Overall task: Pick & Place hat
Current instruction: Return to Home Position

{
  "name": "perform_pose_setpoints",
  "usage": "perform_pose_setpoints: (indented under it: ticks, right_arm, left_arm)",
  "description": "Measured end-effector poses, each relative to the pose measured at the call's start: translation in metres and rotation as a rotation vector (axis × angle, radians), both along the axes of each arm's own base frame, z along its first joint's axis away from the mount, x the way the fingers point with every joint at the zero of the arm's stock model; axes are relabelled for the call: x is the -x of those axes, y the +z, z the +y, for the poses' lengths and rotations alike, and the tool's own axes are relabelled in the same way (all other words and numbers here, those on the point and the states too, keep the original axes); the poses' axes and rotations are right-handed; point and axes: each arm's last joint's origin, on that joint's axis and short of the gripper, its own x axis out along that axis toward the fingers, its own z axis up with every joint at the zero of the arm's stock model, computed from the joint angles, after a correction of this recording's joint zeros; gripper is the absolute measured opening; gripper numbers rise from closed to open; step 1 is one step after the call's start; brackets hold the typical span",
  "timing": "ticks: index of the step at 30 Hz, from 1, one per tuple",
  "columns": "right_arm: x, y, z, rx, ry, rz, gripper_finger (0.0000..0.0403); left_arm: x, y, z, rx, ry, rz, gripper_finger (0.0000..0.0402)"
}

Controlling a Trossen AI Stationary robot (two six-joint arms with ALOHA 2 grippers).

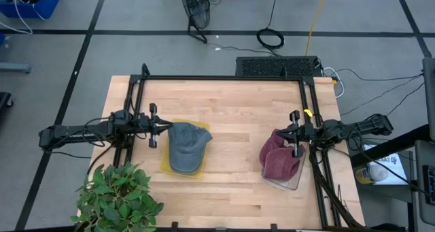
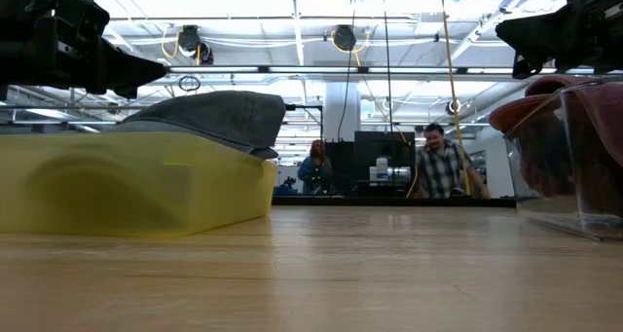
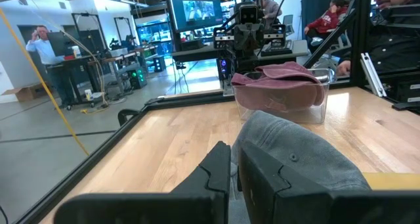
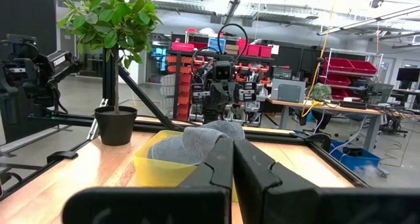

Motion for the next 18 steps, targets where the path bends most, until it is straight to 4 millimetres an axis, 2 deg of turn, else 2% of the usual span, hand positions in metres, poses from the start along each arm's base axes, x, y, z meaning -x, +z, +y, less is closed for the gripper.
perform_pose_setpoints:
  ticks: [18]
  right_arm:
    - [0.0, 0.0, 0.0, 0.0, 0.0, 0.0, 0.0]
  left_arm:
    - [0.0, 0.0, 0.0, 0.0, 0.0, 0.0, 0.0037]
